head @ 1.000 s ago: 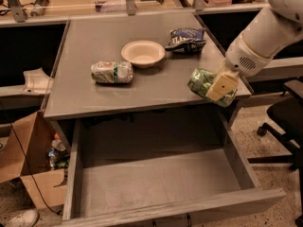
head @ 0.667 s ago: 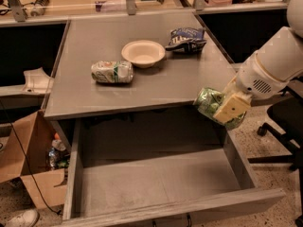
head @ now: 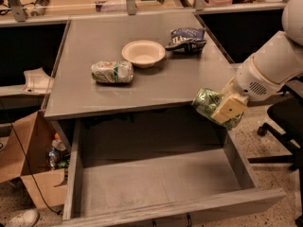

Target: Place green can into top drawer

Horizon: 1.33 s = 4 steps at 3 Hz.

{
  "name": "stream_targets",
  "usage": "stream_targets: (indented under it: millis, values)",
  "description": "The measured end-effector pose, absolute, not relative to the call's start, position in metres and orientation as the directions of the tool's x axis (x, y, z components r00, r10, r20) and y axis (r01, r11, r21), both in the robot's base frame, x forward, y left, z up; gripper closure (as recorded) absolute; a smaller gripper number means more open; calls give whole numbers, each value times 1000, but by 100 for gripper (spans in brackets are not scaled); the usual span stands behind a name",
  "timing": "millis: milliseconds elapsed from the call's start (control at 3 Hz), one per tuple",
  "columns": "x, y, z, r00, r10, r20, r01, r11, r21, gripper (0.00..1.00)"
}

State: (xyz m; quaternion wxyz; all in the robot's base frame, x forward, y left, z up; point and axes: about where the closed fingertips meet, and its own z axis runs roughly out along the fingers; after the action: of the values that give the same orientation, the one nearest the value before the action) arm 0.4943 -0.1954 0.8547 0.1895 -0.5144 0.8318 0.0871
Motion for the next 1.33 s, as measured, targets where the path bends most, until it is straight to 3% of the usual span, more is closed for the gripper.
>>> stream_targets:
  millis: [1333]
  values:
    - [468,-199,795,-449,-793,-412,-866,499,-18,100]
